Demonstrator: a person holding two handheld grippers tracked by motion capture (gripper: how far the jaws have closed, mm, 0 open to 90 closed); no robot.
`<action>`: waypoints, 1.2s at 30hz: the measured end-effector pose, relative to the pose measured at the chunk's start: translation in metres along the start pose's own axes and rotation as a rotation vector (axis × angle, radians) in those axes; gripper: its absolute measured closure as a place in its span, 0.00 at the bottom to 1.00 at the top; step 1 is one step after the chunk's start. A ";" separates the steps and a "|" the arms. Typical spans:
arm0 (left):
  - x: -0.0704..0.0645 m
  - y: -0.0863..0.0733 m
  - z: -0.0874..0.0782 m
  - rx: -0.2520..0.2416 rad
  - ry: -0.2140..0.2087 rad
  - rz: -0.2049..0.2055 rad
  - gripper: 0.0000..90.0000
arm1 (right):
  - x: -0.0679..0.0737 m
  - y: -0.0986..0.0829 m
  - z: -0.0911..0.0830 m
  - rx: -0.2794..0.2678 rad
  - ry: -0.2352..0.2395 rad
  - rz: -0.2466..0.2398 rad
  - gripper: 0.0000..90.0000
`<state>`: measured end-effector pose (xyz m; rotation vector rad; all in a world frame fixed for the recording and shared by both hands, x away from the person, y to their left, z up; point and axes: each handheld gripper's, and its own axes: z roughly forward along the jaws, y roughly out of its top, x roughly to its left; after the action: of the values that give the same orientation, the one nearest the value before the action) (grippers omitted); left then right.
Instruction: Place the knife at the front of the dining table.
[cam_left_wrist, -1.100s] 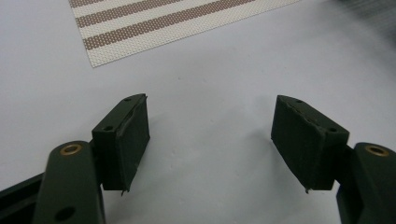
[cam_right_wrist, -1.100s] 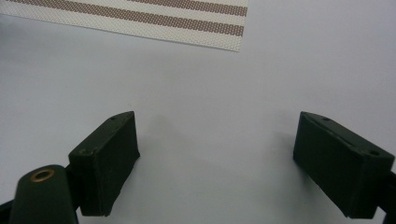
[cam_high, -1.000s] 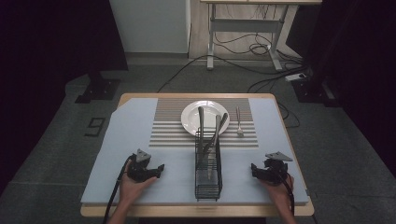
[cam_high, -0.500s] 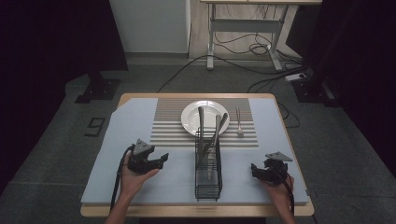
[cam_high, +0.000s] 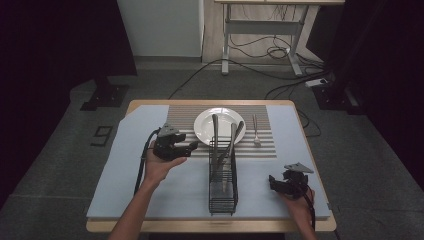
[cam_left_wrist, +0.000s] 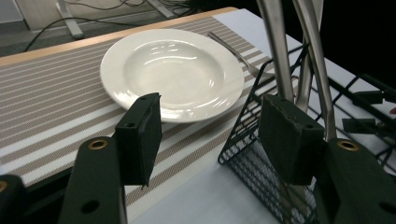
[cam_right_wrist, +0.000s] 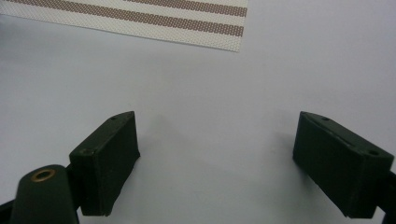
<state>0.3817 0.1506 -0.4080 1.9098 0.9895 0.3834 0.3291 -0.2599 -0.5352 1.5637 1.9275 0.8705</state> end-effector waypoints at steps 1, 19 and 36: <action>-0.001 0.003 0.003 0.002 -0.003 0.002 0.44 | 0.000 0.000 0.000 0.000 0.000 0.000 0.16; -0.029 0.039 0.038 0.011 -0.082 0.057 0.53 | 0.000 0.000 0.000 0.000 -0.001 -0.002 0.16; -0.028 0.045 0.063 0.016 -0.152 -0.008 0.73 | -0.001 0.000 0.000 0.003 0.004 -0.003 0.16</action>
<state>0.4247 0.0804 -0.3999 1.9180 0.9015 0.2221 0.3295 -0.2609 -0.5350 1.5614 1.9338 0.8705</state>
